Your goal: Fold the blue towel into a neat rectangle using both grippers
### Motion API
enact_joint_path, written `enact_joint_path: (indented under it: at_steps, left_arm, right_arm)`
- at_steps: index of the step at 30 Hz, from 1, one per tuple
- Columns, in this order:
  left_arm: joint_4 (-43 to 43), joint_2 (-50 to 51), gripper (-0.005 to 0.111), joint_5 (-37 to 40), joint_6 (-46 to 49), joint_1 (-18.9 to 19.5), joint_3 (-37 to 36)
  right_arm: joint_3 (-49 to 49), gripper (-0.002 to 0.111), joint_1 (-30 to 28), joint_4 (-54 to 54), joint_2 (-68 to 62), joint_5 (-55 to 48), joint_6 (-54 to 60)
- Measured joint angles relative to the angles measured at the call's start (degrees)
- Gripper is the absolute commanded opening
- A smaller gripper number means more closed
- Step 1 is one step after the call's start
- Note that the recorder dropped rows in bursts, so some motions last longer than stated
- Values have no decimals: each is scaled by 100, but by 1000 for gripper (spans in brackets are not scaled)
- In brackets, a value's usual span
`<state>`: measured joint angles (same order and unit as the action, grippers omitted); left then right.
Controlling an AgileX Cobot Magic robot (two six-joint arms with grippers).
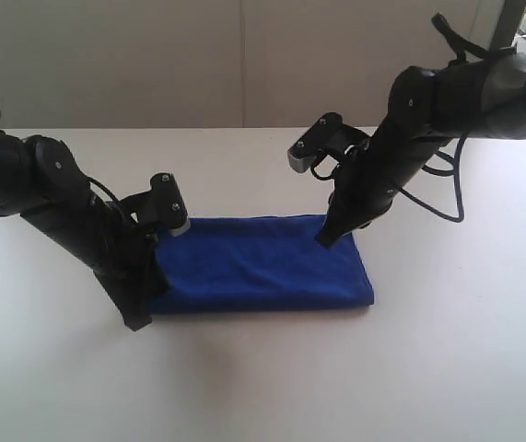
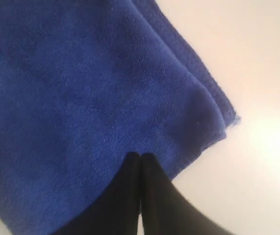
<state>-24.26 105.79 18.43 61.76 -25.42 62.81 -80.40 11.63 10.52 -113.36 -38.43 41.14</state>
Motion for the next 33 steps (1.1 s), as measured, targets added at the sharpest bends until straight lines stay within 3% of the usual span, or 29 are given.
enact_joint_path:
  at_steps: [18, 33]
  left_arm:
    - [176, 41, 0, -434, -155, 3, -71]
    - [140, 28, 0, -1400, -157, 3, -14]
  right_arm:
    - [0, 0, 0, -608, -427, 1746, -573]
    - [0, 0, 0, -798, -934, 2023, -667]
